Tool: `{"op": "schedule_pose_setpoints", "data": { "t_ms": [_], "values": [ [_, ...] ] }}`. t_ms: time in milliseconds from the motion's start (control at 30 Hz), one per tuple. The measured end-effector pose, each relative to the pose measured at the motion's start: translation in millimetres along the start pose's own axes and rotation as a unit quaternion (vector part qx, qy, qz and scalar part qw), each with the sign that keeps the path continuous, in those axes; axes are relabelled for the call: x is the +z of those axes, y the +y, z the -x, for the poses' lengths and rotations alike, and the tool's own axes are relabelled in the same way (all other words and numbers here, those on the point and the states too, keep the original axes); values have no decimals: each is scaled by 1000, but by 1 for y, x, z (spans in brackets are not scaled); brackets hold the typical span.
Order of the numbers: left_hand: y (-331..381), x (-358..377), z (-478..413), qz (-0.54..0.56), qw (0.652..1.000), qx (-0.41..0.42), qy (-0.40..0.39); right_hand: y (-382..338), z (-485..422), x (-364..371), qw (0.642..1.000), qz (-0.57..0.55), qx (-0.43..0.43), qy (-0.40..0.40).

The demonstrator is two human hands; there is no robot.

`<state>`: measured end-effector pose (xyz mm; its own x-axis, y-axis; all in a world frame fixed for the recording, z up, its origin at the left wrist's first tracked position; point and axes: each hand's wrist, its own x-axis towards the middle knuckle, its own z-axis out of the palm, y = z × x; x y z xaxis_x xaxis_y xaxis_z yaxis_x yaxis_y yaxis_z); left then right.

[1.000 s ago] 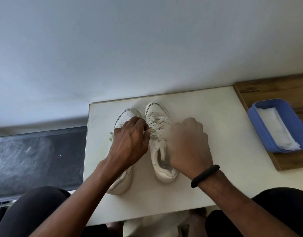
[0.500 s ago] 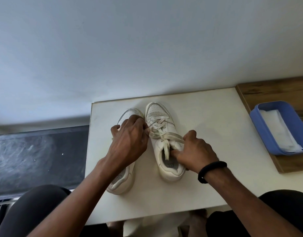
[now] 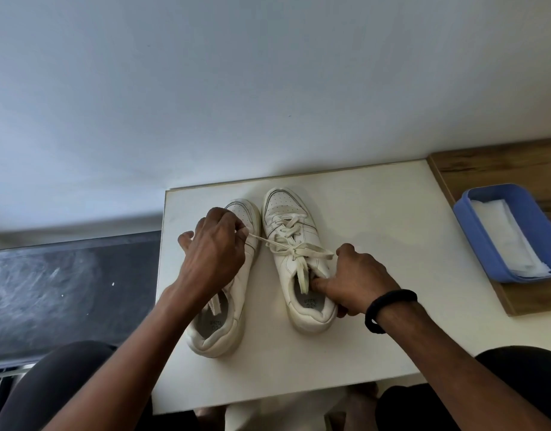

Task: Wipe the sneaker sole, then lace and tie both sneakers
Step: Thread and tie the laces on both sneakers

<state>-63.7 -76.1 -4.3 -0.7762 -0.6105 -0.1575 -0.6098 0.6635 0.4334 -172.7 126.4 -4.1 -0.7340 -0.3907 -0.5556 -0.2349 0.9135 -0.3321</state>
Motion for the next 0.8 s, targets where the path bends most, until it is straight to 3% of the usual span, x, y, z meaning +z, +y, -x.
{"op": "schedule_pose_setpoints", "data": {
  "t_ms": [600, 700, 800],
  "values": [
    [-7, 5, -3, -24, 1000, -5, 8, -4, 10, -8, 999, -2, -29, -40],
    [-4, 3, 0, -32, 995, 92, 26, -4, 11, -12, 998, 0, -23, -52],
    [10, 6, 3, -49, 965, 254, -33, 1, 10, -20, 997, 38, -27, -58]
  ]
}}
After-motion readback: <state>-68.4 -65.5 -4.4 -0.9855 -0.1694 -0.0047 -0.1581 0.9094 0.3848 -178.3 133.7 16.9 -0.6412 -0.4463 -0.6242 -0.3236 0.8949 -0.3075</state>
